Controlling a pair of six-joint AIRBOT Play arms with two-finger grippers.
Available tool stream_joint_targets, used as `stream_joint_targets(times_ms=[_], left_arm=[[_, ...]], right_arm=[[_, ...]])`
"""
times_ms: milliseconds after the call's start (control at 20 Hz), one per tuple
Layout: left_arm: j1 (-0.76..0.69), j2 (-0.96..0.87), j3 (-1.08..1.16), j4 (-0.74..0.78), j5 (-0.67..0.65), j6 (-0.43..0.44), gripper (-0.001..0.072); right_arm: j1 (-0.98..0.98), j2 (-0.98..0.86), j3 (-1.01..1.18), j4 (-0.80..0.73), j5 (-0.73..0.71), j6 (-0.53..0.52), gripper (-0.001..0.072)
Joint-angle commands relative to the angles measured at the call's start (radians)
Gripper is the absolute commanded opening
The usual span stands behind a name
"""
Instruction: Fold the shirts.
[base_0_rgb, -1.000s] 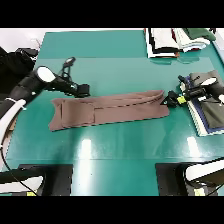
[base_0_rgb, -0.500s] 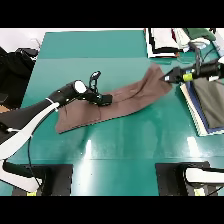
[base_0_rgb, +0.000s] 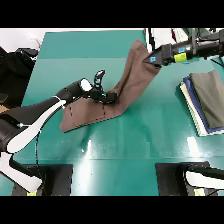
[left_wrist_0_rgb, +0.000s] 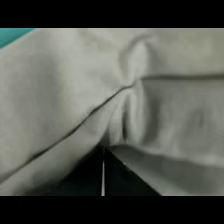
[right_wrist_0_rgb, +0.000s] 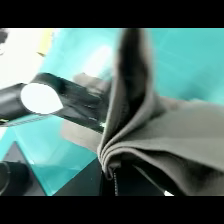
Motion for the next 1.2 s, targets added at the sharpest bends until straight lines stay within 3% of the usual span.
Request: stream_joint_targets(times_ms=[0,200,400,600,650,700,750,850,950,1150], left_arm=[[0.003,-0.003,0.013,0.003,-0.021,0.0,0.0027],[0.101,0.089,0.031,0.021,-0.084,0.0,0.0027],[0.296,0.341,0.031,0.138,-0.132,0.001,0.0027],[0.494,0.615,0.031,0.262,-0.163,0.0,0.0027],[0.536,0.669,0.031,0.282,-0.168,0.0,0.0027],[0.571,0.709,0.031,0.292,-0.179,0.0,0.0027],[0.602,0.739,0.031,0.292,-0.194,0.0,0.0027],[0.632,0.761,0.032,0.292,-0.237,0.001,0.0027],[0.624,0.758,0.03,0.291,-0.288,0.001,0.0027],[0.539,0.755,0.014,0.301,-0.285,0.001,0.0027]], right_arm=[[0.098,0.003,0.05,0.009,-0.063,0.04,0.0019],[0.193,-0.004,0.058,0.01,-0.116,0.04,0.0019],[0.338,-0.076,0.058,0.082,-0.188,0.036,0.0019],[0.579,-0.24,0.06,0.264,-0.399,-0.114,0.002],[0.642,-0.29,0.062,0.307,-0.474,-0.183,0.0053],[0.69,-0.342,0.084,0.323,-0.516,-0.235,0.0229],[0.725,-0.398,0.128,0.313,-0.517,-0.236,0.0353],[0.734,-0.469,0.204,0.298,-0.454,-0.231,0.0345],[0.689,-0.477,0.216,0.218,-0.357,-0.202,0.0276],[0.5,-0.372,0.021,0.035,-0.306,-0.145,0.0265]])
